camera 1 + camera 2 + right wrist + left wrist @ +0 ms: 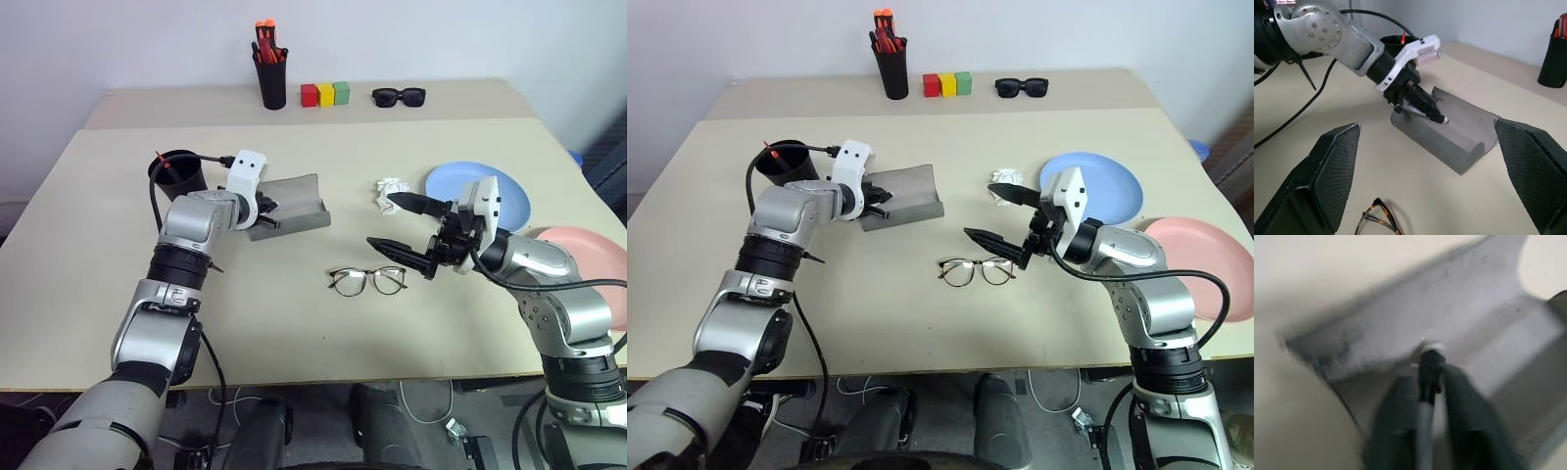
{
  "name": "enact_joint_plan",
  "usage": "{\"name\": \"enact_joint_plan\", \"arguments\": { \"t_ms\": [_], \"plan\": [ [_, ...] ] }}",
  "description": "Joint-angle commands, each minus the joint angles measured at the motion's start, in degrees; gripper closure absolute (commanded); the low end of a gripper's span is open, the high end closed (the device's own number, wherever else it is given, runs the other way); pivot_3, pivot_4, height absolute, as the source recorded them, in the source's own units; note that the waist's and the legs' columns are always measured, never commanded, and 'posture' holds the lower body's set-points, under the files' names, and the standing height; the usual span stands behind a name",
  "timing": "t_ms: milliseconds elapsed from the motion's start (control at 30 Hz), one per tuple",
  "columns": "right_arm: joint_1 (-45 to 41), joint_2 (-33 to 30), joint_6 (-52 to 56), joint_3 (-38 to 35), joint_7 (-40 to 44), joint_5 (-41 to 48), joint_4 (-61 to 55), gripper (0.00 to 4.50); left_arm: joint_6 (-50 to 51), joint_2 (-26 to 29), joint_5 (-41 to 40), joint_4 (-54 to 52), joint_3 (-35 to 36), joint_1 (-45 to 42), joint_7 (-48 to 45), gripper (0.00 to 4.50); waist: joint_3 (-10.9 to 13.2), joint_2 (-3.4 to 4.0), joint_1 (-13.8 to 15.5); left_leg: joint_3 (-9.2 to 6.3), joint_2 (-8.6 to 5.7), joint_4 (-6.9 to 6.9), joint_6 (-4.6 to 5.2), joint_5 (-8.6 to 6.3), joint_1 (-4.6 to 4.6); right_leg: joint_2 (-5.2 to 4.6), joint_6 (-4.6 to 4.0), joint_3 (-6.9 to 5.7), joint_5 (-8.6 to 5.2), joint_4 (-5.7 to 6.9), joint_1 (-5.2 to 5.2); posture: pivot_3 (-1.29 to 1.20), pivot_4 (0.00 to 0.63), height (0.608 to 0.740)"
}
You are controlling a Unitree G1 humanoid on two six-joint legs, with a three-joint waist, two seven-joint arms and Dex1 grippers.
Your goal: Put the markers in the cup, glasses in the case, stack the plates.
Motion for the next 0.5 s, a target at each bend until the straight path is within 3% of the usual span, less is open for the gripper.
{"name": "enact_joint_plan", "arguments": {
  "t_ms": [33,333,433,500],
  "plan": [
    [0.1,-0.2,-1.6,-1.2,0.2,0.2,-1.5,0.00,0.0,0.3,0.6,-1.6,0.7,-0.4,-0.2,4.49,0.0,0.00,0.0,0.00,0.00,0.00,0.00,0.00,0.01,0.00,0.00,0.00,0.00,0.00,0.00,0.00,0.150,0.740],
    [0.0,-0.1,-2.5,-0.8,0.4,-0.2,-0.9,0.00,3.6,1.2,-0.1,-6.5,1.3,0.2,-0.4,4.49,0.0,0.00,-0.1,0.00,0.00,-0.01,0.00,0.00,0.00,0.00,0.00,0.00,0.00,0.01,-0.01,0.00,0.150,0.740],
    [-0.1,-0.1,-2.9,-0.7,0.6,-0.4,-0.4,0.00,5.0,2.7,0.5,-7.5,0.1,0.3,-1.1,3.71,0.0,0.00,-0.1,0.00,0.00,-0.01,0.00,0.00,0.01,0.00,0.00,0.00,0.00,0.01,-0.01,0.00,0.150,0.740],
    [-0.2,0.0,-3.0,-0.7,0.7,-0.5,-0.2,0.00,5.2,3.1,1.0,-7.4,-0.7,0.0,-1.4,2.62,0.0,0.00,-0.1,0.00,0.01,-0.01,0.00,0.00,0.02,0.00,0.00,0.00,0.00,0.02,-0.01,0.00,0.150,0.740]
  ]
}}
